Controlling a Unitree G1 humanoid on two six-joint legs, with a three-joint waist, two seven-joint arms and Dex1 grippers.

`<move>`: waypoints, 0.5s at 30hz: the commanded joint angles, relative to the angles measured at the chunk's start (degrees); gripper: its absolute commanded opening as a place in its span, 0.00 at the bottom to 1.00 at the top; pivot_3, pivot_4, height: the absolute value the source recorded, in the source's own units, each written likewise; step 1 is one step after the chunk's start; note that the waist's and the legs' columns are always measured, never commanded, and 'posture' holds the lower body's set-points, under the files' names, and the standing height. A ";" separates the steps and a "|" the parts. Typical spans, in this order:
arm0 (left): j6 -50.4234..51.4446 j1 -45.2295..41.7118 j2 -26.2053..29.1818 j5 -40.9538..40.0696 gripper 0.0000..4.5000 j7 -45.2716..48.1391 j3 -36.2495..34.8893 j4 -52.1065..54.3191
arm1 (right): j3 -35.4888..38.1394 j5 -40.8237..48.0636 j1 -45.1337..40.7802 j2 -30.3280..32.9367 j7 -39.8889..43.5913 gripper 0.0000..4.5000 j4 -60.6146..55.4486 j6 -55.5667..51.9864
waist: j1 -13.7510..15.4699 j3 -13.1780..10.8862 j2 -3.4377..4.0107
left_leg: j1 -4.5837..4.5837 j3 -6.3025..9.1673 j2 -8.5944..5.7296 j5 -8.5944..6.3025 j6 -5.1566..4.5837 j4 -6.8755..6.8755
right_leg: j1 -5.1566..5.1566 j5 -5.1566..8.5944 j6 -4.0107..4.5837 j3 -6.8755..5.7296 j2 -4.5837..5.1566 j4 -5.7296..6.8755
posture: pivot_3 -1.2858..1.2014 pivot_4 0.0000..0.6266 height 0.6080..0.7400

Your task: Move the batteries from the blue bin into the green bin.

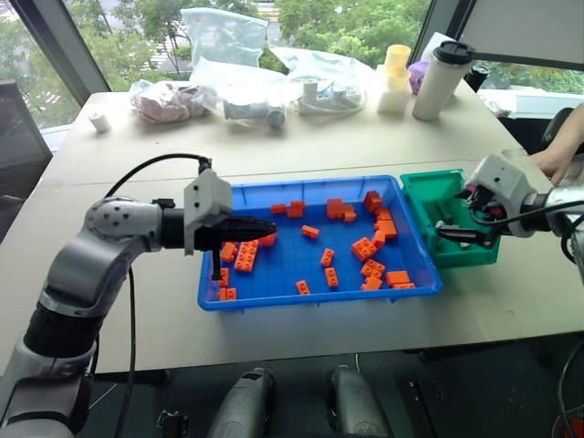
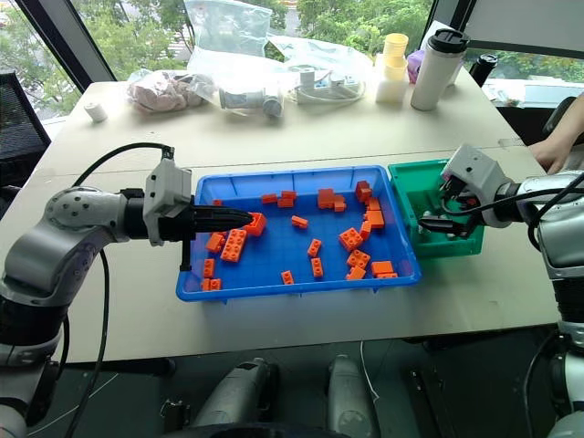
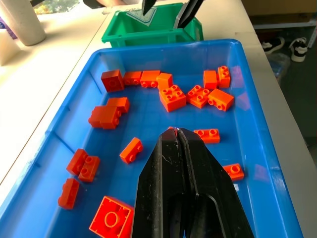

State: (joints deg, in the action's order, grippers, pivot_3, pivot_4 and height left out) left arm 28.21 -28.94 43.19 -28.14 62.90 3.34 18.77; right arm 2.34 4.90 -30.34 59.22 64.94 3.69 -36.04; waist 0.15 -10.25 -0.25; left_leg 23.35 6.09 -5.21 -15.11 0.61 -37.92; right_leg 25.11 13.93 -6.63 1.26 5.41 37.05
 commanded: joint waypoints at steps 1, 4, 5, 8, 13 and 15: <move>-0.44 -0.91 0.22 -0.73 0.00 0.53 -0.98 0.36 | 3.29 1.52 -1.28 1.43 -1.83 0.99 -4.06 -0.28 | 0.01 0.00 0.00 | 0.00 0.00 0.00 0.00 0.00 0.00 | 0.00 0.00 0.00 0.00 0.00 0.00 | 0.52 0.24 1.00; -0.01 -0.90 0.71 -1.19 0.00 0.93 -1.77 0.22 | 5.36 4.22 -1.57 2.08 -1.30 0.99 -7.12 -1.29 | 0.13 0.00 0.00 | 0.00 0.00 0.00 0.00 0.00 0.00 | -0.01 0.00 0.00 0.00 0.00 -0.01 | 0.52 0.24 1.00; 0.13 -0.85 0.94 -1.31 0.00 1.04 -2.05 0.20 | 6.18 5.74 -1.70 2.20 -0.85 0.99 -8.60 -2.33 | 0.16 0.00 0.00 | 0.01 0.01 0.00 0.00 0.00 0.00 | -0.01 0.00 0.00 -0.01 0.00 -0.01 | 0.52 0.24 1.00; 0.50 -0.65 1.76 -1.76 0.00 1.30 -2.86 0.25 | 8.25 10.10 -1.39 3.09 0.71 0.99 -13.84 -5.09 | 0.23 0.00 0.00 | 0.01 0.01 -0.01 0.00 0.00 0.00 | -0.01 0.00 0.00 -0.01 0.01 -0.02 | 0.52 0.24 1.00; 0.99 -0.39 3.05 -2.47 0.00 1.36 -4.09 0.42 | 10.97 16.52 0.13 5.37 2.35 0.99 -22.29 -9.48 | 0.41 0.00 0.00 | 0.01 0.02 0.00 -0.01 -0.01 -0.01 | -0.03 0.00 0.00 -0.02 0.02 -0.03 | 0.52 0.24 1.00; 1.33 -0.34 3.33 -2.72 0.00 1.40 -4.51 0.66 | 11.61 18.06 1.09 6.38 2.35 0.99 -24.64 -10.35 | 0.44 0.00 0.00 | 0.01 0.03 0.00 -0.01 -0.02 -0.01 | -0.05 0.00 0.00 -0.03 0.03 -0.05 | 0.52 0.24 1.00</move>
State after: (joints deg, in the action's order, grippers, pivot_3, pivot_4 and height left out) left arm 29.58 -29.01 45.79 -29.62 64.11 0.80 18.20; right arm 11.53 21.26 -29.18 64.36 67.03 -18.36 -45.90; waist 0.59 -10.25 -0.25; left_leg 23.36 6.11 -5.22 -15.13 0.59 -37.95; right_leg 25.06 13.93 -6.63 1.23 5.44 37.00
